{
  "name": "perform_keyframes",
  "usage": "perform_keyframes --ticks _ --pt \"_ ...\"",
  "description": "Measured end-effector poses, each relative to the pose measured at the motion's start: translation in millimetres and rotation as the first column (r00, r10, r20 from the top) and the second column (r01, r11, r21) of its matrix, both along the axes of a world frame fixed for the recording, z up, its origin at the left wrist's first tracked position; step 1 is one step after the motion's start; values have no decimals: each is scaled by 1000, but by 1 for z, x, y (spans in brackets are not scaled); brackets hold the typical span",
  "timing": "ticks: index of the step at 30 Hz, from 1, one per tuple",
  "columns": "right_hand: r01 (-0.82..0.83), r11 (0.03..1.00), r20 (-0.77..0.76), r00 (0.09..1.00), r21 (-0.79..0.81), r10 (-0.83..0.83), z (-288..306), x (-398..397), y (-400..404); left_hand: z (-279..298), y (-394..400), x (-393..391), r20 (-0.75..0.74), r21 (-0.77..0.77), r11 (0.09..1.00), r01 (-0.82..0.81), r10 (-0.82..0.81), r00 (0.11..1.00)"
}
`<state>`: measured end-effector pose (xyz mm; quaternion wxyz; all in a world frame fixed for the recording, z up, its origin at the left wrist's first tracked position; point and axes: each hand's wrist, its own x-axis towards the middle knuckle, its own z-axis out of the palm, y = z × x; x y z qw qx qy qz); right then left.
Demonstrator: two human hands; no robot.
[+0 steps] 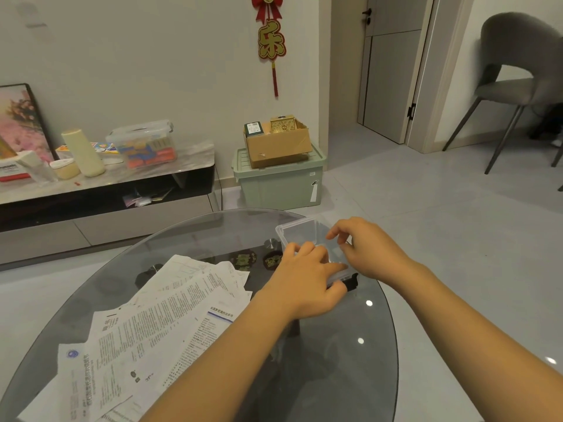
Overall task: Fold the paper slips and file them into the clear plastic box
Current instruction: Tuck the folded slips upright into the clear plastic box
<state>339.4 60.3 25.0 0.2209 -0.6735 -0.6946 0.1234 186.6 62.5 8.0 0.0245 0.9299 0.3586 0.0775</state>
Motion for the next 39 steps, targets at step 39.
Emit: perform_keyframes --ticks 39 --pt "-489 865 202 841 -113 502 -37 -132 -80 -44 -129 -165 -125 -153 812 -564 550 826"
